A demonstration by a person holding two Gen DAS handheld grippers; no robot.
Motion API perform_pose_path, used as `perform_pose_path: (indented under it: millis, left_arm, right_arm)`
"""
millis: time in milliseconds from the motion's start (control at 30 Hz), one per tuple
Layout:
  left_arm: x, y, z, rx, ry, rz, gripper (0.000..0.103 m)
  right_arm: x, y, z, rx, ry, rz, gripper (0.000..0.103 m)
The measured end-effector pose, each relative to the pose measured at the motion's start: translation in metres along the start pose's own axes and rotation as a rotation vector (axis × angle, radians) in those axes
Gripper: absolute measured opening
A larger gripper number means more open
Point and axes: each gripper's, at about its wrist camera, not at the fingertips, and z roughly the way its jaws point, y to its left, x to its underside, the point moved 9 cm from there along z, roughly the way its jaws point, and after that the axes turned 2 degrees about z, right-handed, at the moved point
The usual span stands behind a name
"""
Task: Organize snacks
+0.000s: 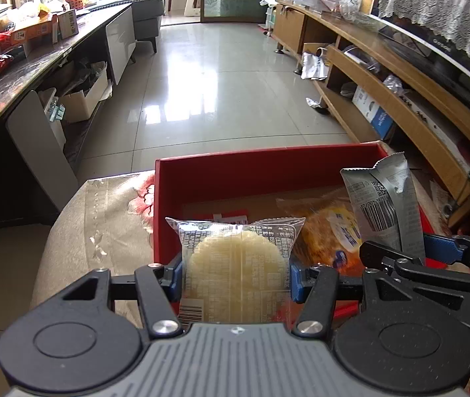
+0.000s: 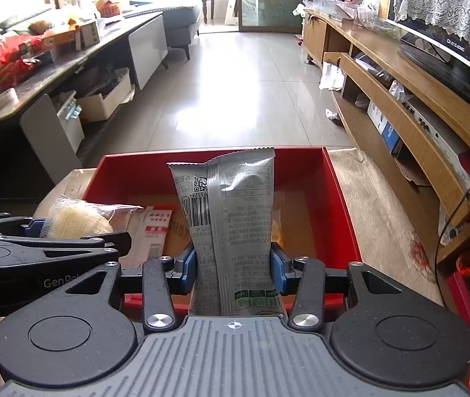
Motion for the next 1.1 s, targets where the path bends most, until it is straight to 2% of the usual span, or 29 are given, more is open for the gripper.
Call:
perform_pose_path:
  millis: [467, 700, 933, 1100]
  left_arm:
    - [-0.003, 0.009, 0.048, -0.047, 0.064, -0.035, 0.051]
    - [0.001, 0.011, 0.061, -0.069, 0.090, -0.041, 0.051]
    - [0.000, 0.014, 0.067, -0.081, 0.095, -0.053, 0.051]
    - [0.002, 0.011, 0.067, -0.098, 0.096, -0.015, 0.053]
  right_arm:
    - [-0.005, 0.001, 0.044, 0.011, 0.042, -0.043, 0.051]
    - [-0.001, 0.003, 0.059, -0.003, 0.064, -0.042, 0.051]
    - [-0.005, 0.004, 0.065, 0.004, 0.050, -0.062, 0.051]
    - [-0.003, 0.000, 0.072, 0.017, 0.052, -0.048, 0.056]
